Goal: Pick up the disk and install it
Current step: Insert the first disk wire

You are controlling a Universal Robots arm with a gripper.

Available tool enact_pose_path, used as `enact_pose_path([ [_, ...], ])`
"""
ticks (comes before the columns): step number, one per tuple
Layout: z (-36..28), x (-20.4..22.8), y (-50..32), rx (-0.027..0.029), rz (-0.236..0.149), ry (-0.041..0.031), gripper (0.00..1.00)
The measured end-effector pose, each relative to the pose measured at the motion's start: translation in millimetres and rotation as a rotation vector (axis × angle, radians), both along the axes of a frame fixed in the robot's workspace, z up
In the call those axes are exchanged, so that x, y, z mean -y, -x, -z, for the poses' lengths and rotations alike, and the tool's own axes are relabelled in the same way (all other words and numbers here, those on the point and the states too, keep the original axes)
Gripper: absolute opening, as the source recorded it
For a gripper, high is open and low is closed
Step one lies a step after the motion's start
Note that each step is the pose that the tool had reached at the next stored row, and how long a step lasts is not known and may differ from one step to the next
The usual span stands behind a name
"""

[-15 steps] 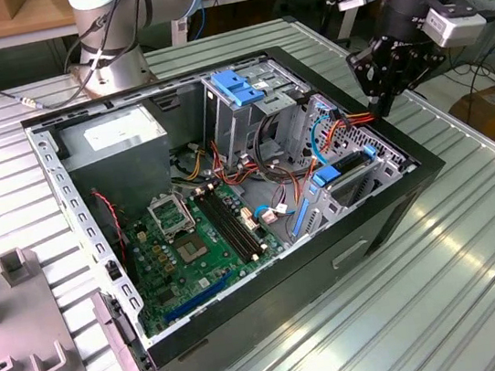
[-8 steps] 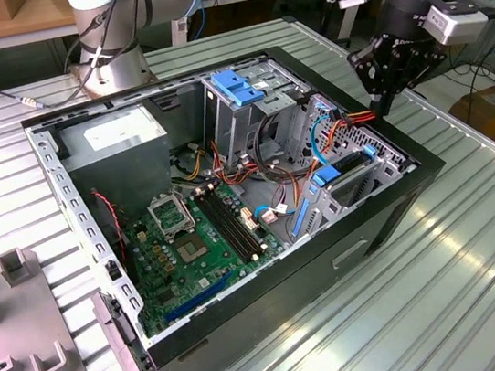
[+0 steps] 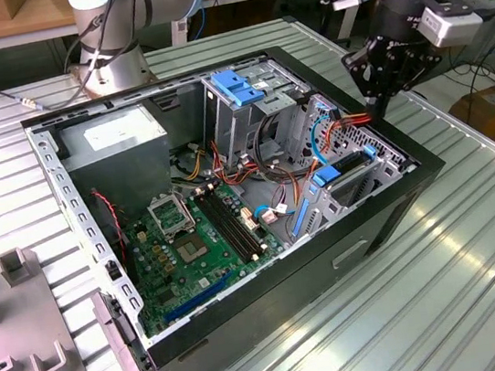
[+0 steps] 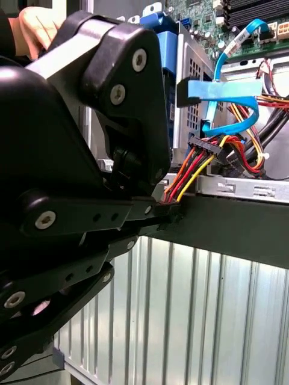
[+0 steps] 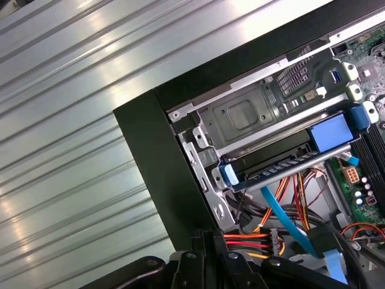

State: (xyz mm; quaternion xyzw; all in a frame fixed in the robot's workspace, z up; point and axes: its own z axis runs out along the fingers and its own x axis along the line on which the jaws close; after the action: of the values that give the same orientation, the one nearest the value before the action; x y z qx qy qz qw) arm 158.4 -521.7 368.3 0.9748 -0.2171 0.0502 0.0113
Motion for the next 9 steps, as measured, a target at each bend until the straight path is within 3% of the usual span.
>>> enact_pose_path([
  [2,0.0,0.0,6.9,0.0,0.003,-0.0001,0.16],
  [9,0.0,0.0,7.9,0.0,0.059,0.0032,0.16],
])
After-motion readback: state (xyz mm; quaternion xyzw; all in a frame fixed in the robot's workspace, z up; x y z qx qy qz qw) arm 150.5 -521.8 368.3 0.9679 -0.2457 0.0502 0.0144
